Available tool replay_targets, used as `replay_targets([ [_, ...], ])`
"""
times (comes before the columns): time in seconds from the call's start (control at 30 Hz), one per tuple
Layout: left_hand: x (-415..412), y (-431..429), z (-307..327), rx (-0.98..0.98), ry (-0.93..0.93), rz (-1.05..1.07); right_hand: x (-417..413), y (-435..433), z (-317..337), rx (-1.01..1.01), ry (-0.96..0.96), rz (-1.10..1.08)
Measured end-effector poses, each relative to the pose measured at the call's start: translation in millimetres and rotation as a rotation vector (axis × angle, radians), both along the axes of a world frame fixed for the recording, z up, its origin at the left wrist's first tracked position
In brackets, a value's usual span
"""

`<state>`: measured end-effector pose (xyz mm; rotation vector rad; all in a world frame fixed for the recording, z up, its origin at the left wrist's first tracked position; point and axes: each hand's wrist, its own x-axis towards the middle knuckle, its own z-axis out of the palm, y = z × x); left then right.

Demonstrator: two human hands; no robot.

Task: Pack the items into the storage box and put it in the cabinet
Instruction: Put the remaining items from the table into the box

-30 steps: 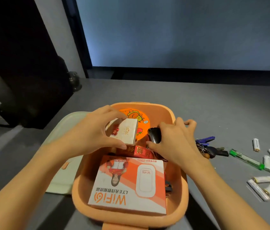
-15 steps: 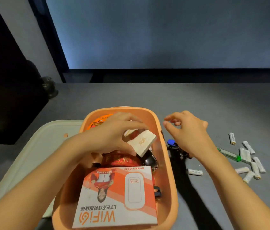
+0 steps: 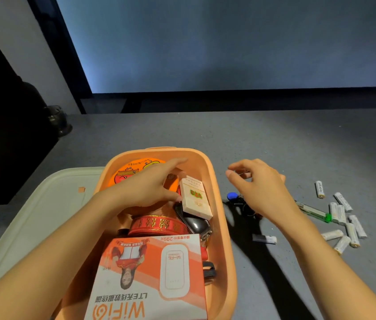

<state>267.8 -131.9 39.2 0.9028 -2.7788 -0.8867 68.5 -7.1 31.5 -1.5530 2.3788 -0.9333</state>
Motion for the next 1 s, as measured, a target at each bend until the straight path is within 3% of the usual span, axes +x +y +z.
replay_targets([
  [0.17, 0.3, -1.8, -1.6, -0.041, -0.007, -0.003, -12.2, 5.3, -4.9, 0.023, -0.047, -0.012],
  [0.33, -1.0, 13.5, 12.8, -0.086, 0.123, -0.008, -33.4, 24.3, -9.1, 0.041, -0.104, -0.056],
  [0.6, -47.0, 85.2, 32.4, -0.101, 0.207, -0.075, -99.1, 78.1, -19.0, 0.079, -0.135, -0.11],
  [0.83, -118.2, 156.3, 2.9, -0.273, 0.22, -0.073, -176.7, 134.0, -33.2, 0.194, -0.137, 0.037],
  [1.0, -150.8, 178.9, -47.3, -0.239, 0.105, 0.074, -209.7, 159.4, -51.9, 0.335, -0.14, 0.226],
])
